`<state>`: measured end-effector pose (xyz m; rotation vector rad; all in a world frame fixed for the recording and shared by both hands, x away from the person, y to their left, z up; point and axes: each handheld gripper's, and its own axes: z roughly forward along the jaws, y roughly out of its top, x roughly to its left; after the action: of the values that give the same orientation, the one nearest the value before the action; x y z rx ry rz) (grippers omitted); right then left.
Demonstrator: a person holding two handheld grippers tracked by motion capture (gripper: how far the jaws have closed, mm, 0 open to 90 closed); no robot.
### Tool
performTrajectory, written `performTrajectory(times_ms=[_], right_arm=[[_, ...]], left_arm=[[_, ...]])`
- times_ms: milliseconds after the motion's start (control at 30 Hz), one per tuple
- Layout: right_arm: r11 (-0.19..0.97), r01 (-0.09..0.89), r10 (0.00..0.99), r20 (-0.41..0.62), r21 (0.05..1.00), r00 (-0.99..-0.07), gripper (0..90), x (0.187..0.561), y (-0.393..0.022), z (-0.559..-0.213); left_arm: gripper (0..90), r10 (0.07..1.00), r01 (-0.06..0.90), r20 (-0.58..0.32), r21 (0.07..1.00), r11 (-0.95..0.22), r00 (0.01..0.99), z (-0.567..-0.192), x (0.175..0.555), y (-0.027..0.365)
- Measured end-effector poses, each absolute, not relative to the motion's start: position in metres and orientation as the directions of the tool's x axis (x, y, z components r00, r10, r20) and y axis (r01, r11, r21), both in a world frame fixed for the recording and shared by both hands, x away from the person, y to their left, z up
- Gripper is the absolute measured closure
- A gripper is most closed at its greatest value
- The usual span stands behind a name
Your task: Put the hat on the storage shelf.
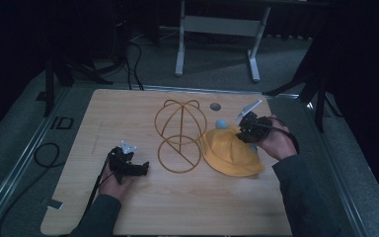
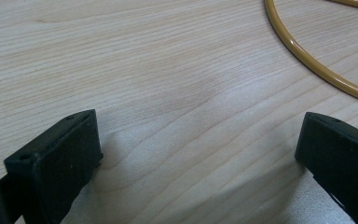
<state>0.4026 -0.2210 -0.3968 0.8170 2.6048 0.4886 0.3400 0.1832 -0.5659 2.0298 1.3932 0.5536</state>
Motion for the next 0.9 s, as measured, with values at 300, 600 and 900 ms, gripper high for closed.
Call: performTrajectory(times_ms=[300, 600, 900], right_arm=[[0.787, 0.488, 0.587, -0.213, 0.378, -0.781, 67.8, 0.413, -0.218, -0.399], [0.802, 0.508, 0.575, -0.177, 0.313, -0.799, 64.7, 0.424, -0.211, -0.404], [0.808, 0.526, 0.571, -0.135, 0.264, -0.81, 63.1, 0.437, -0.205, -0.413]], left_arm=[[0.1, 0.933, 0.679, 0.0, 0.687, -0.261, 0.359, -0.566, 0.34, 0.183], [0.1, 0.933, 0.678, 0.001, 0.687, -0.261, 0.359, -0.566, 0.34, 0.183], [0.1, 0.934, 0.679, 0.0, 0.687, -0.26, 0.358, -0.566, 0.34, 0.183]])
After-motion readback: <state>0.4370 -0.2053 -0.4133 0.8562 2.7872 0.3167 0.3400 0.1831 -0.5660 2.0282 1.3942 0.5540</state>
